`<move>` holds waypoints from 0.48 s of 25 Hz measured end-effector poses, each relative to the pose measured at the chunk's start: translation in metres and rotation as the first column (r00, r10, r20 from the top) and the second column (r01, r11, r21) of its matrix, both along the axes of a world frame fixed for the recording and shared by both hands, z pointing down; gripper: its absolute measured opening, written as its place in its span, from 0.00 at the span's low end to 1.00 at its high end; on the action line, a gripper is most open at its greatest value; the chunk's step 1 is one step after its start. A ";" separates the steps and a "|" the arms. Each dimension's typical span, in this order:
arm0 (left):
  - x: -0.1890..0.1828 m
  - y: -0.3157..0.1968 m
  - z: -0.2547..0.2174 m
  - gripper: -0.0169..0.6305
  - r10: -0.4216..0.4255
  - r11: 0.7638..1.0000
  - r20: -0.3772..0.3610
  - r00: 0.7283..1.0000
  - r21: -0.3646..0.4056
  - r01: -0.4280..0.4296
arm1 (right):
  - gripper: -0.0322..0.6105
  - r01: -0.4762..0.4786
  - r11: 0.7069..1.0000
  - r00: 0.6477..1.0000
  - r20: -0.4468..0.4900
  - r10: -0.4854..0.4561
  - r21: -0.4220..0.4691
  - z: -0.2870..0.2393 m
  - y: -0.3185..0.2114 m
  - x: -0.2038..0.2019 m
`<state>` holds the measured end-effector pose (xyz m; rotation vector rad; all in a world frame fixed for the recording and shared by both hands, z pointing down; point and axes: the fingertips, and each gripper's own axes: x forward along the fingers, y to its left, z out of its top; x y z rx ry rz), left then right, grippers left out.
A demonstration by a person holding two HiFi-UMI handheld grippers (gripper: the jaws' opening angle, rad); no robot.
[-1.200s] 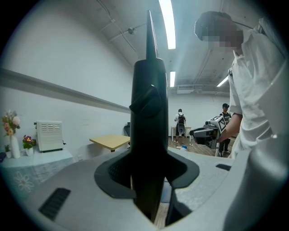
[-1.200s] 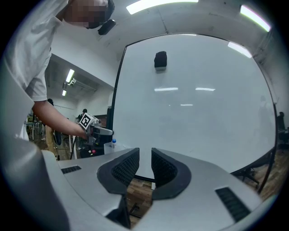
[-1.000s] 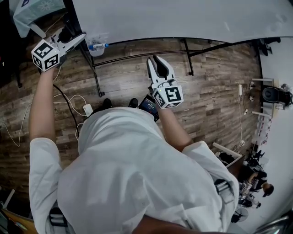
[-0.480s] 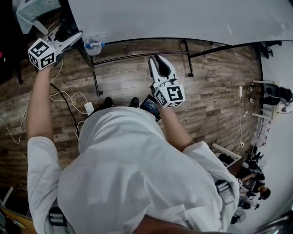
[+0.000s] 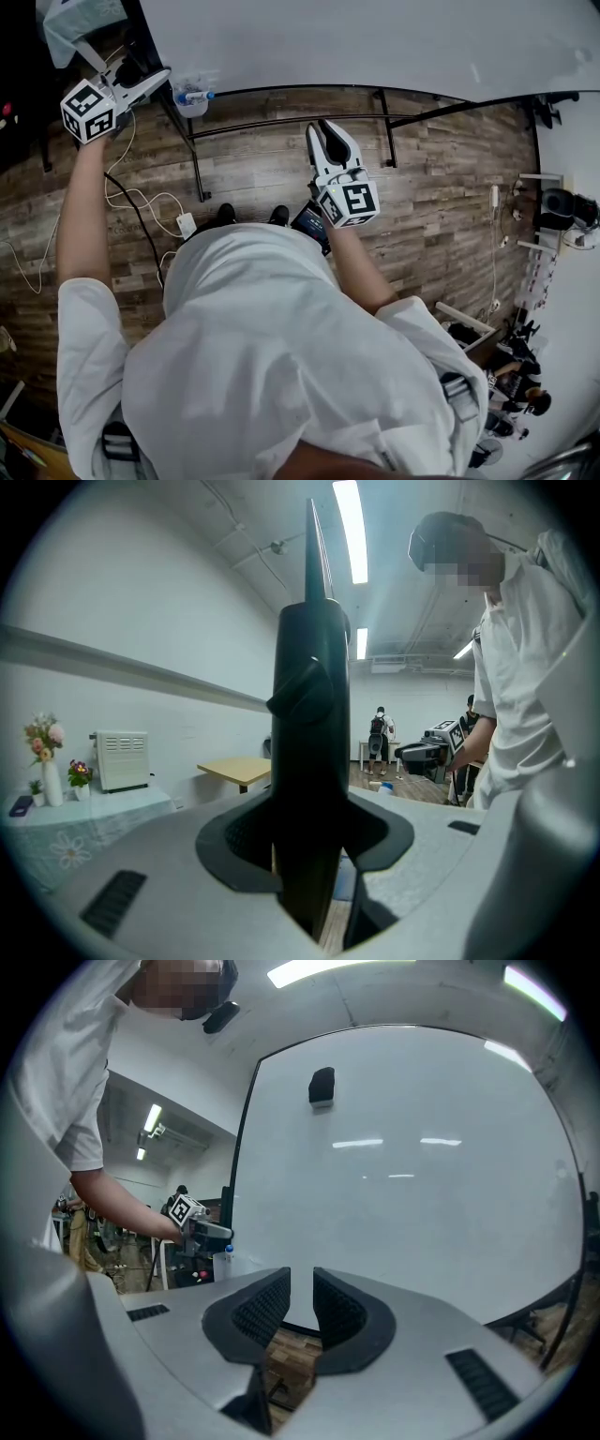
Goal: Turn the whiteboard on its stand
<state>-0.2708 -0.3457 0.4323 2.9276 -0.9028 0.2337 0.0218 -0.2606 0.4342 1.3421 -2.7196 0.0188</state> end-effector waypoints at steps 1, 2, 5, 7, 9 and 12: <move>-0.002 0.001 0.000 0.30 -0.001 1.000 0.002 1.000 -0.001 0.001 | 0.16 0.001 1.000 1.000 0.000 -0.001 0.000 0.000 0.001 0.000; -0.004 0.001 0.000 0.30 -0.003 1.000 0.003 1.000 -0.002 0.003 | 0.16 0.002 1.000 1.000 -0.001 -0.002 -0.001 0.000 0.002 0.000; -0.014 0.001 0.002 0.30 -0.013 1.000 0.000 1.000 -0.002 0.013 | 0.16 -0.002 1.000 1.000 -0.004 0.002 -0.006 0.003 0.001 -0.002; -0.021 0.002 0.003 0.30 -0.020 1.000 -0.001 1.000 -0.002 0.020 | 0.16 -0.004 1.000 1.000 -0.004 0.004 -0.006 0.004 0.002 -0.003; -0.027 0.004 0.002 0.30 -0.028 1.000 0.001 1.000 -0.004 0.028 | 0.16 -0.005 1.000 1.000 -0.003 0.005 -0.005 0.003 0.003 -0.004; -0.036 0.007 0.001 0.30 -0.043 0.999 -0.003 0.999 -0.004 0.043 | 0.16 -0.005 1.000 1.000 -0.002 0.005 -0.007 0.003 0.004 -0.005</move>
